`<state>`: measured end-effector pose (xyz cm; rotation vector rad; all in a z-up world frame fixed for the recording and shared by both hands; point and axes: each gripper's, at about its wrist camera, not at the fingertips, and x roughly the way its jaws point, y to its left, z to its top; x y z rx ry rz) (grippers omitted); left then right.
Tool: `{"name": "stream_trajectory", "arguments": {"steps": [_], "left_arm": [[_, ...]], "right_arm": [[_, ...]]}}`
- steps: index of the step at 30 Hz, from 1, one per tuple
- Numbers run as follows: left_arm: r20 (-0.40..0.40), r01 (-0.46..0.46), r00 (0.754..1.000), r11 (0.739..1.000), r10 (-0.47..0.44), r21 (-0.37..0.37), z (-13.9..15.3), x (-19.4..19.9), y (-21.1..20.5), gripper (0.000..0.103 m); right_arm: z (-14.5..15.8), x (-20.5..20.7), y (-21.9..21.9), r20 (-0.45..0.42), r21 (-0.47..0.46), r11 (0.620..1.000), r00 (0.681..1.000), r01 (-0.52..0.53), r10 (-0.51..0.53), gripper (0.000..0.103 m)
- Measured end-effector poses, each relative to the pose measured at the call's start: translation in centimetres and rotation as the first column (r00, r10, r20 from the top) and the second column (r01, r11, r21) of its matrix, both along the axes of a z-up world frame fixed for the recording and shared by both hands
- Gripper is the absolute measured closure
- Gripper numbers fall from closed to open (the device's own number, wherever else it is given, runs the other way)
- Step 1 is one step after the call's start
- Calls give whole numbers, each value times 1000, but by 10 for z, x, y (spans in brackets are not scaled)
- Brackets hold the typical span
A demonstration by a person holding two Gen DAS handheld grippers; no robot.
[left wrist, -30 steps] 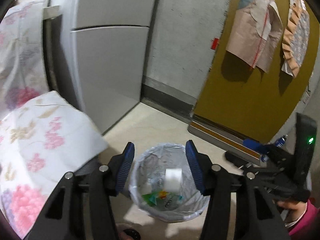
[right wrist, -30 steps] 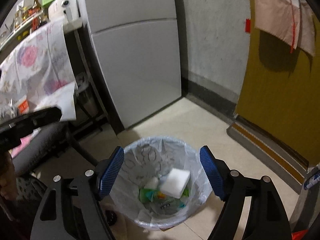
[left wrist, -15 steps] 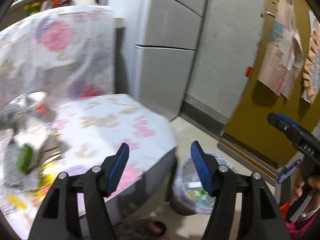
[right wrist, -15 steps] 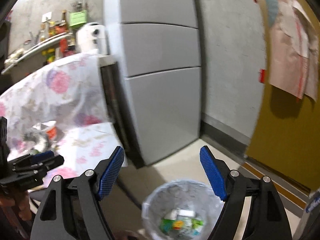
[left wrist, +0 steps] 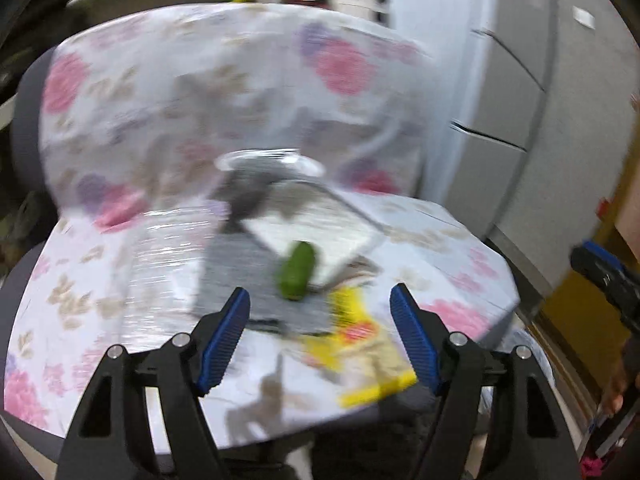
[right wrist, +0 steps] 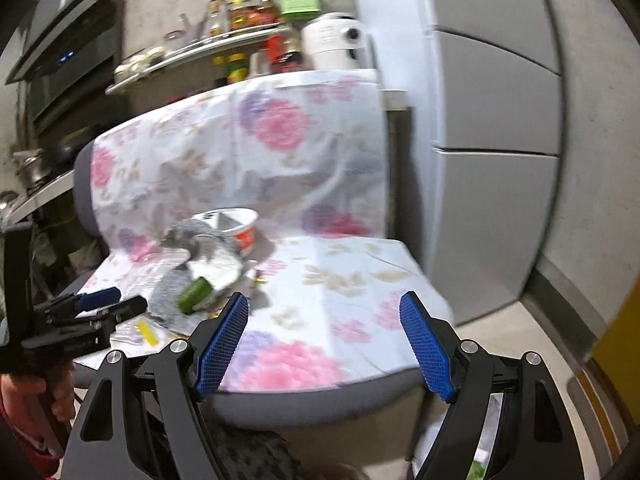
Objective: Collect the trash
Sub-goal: 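Move both tools back over the chair, then grasp the cucumber with the left gripper while the right grasps the grey cloth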
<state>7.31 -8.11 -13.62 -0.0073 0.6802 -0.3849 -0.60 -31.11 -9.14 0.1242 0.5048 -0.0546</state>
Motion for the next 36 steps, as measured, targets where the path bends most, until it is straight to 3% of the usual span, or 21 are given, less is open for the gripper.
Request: {"name": "stream_trajectory", "arguments": {"steps": [2,3,6,15,21,28,36], "left_arm": [[-9,-23,1000,1000,22,-14,-2,14,12,35],[-12,-26,1000,1000,26,-12,-3,19,15,42],[-31,-11,999,1000,11,-3,-11,36,14,50],[-119,73,991,995,-66,63,-46,75,-25,68],[-163,85,984,990,-66,111,-62,96,-42,68],[-152,91,986,988,-71,128,-67,97,-48,70],[-80,1,997,1000,-1,7,-32,73,-9,71]], "right_arm": [[0,13,9,1,-14,1000,1000,-27,27,25],[-1,20,12,0,-20,999,999,-40,40,25],[-4,39,19,-7,-20,998,998,-59,59,25],[-13,73,20,-8,4,997,997,-72,72,25],[-20,71,14,-16,7,998,998,-68,68,25],[-22,68,9,-29,15,998,998,-60,60,25],[-20,68,19,-37,5,996,995,-94,94,25]]}}
